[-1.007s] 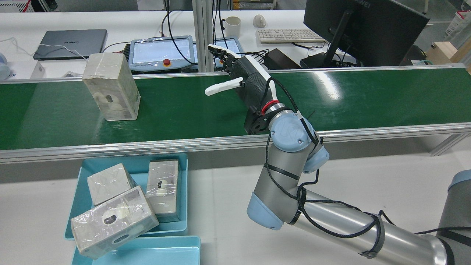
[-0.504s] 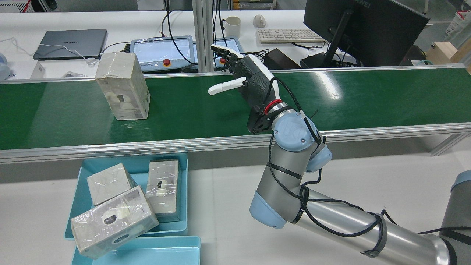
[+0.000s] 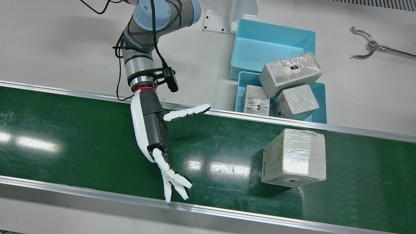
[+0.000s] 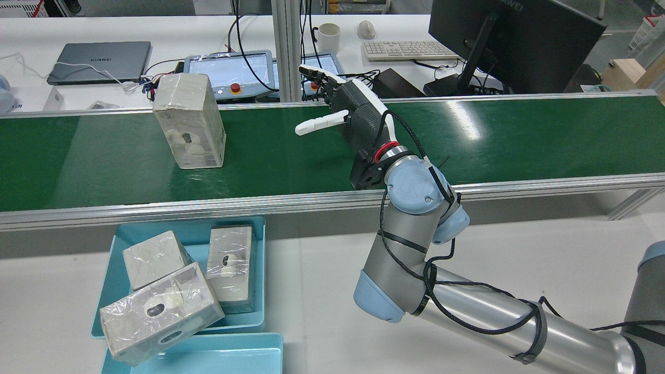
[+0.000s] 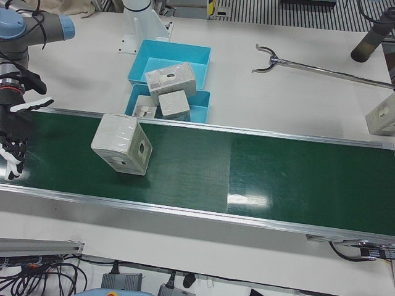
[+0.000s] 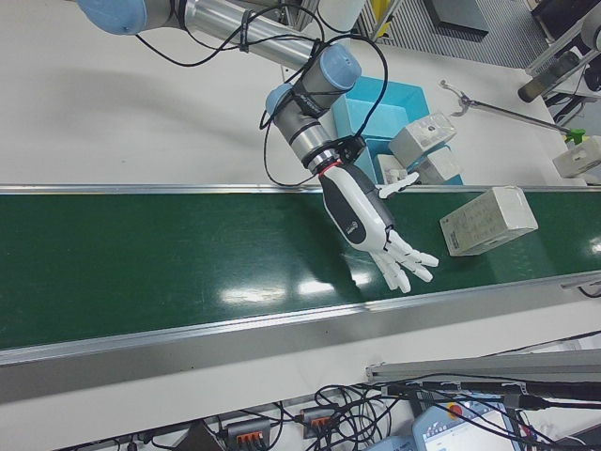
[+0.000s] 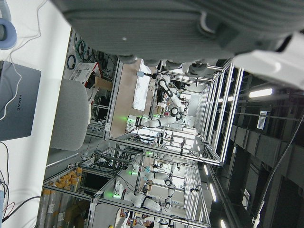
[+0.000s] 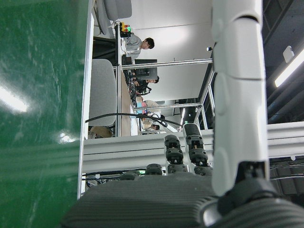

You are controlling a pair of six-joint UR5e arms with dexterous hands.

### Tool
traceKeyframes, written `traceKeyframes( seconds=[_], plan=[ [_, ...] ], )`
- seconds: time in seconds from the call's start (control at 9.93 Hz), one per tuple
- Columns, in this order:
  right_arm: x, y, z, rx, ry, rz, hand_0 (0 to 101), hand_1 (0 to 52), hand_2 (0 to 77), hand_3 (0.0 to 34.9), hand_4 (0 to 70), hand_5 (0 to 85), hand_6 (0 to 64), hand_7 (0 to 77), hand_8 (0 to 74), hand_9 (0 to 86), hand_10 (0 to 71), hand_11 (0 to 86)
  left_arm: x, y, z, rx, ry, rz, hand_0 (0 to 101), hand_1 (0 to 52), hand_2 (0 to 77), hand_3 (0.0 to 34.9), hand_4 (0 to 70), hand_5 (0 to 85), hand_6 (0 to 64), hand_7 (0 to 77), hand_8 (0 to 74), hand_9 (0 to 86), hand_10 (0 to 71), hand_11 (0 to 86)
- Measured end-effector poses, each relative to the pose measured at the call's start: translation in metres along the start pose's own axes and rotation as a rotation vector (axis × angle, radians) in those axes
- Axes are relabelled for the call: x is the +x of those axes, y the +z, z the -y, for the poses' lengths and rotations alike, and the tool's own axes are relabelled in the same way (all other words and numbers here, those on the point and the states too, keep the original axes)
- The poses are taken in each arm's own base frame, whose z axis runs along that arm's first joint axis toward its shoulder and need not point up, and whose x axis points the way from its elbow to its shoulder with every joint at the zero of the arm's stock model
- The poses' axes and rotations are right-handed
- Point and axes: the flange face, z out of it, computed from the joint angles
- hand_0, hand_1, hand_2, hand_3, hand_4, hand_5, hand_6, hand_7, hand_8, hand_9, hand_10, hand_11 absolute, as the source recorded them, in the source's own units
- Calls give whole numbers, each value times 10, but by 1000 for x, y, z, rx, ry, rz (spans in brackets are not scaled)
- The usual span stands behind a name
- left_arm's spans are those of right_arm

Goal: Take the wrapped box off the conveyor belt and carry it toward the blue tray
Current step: 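Hold the right hand still as the wrapped white box approaches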

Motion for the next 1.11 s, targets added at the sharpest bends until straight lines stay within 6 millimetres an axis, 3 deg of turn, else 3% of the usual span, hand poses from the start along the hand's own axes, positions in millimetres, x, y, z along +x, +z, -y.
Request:
traceKeyframes(
  seconds=[1.11],
  plan=[
    [7,-1,6,11,-8,-11,500,153,22,0,136,153,38,49,0,11,0,16,0,0,0,0,0,0,0,0,5,0,0,11,5,5,5,5,5,5]
  ],
)
